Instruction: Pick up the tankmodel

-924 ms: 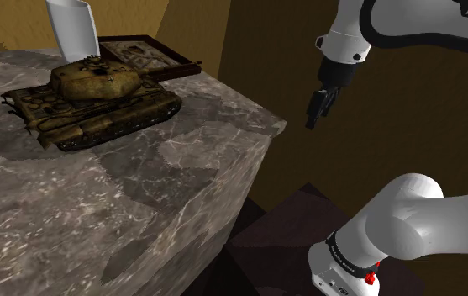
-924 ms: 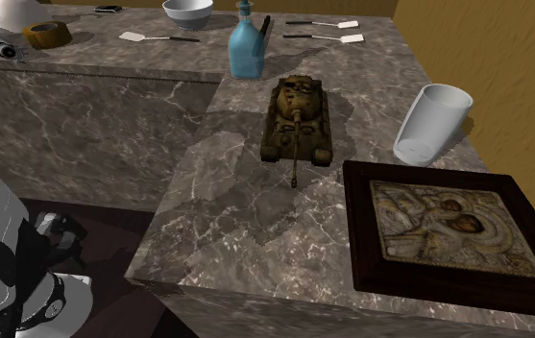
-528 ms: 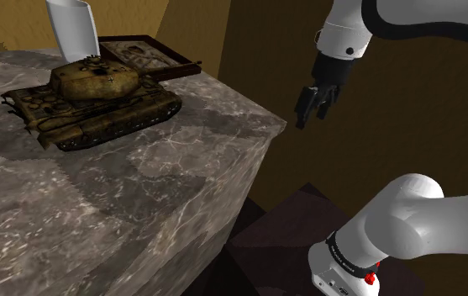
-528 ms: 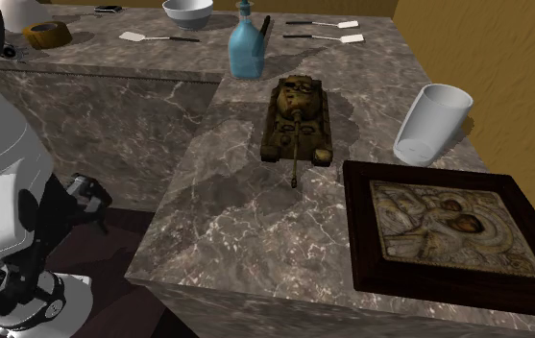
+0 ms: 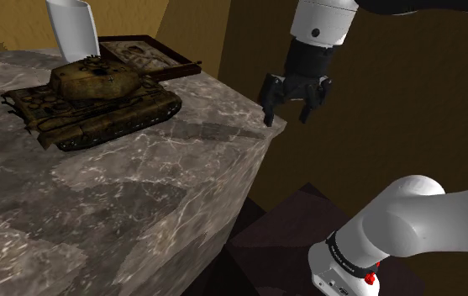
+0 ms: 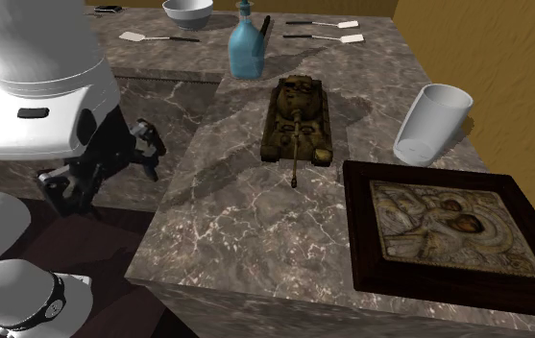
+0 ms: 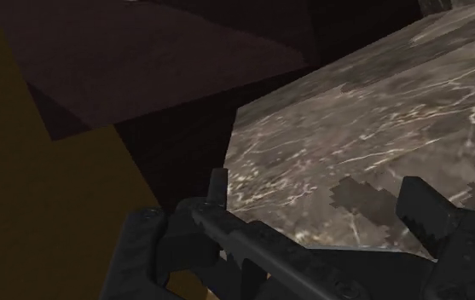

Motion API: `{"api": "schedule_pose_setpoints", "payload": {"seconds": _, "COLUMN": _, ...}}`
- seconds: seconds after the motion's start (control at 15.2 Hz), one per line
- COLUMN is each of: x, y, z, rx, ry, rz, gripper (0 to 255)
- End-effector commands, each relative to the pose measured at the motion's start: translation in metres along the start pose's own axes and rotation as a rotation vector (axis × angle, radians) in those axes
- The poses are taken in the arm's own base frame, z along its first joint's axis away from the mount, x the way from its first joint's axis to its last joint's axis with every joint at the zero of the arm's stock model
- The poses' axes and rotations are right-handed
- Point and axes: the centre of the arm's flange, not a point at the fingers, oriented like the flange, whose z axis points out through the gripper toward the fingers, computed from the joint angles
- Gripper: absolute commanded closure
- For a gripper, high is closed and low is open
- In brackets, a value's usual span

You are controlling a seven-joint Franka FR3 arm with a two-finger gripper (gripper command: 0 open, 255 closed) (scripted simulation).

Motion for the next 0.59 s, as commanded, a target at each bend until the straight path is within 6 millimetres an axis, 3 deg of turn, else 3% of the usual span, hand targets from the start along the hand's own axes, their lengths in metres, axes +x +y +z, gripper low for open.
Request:
{"api": "schedule_pose_setpoints", "payload": {"seconds": 0.0, "x": 0.0, "y": -0.026, "z": -0.006, "rx": 0.012, "ry": 0.001, "rz": 0.094, "gripper": 0}}
{"api": "schedule_pose_setpoints", "payload": {"seconds": 0.53, "x": 0.018, "y": -0.119, "z": -0.036, "rx": 0.056, "ry": 0.01, "rz": 0.437, "gripper": 0}}
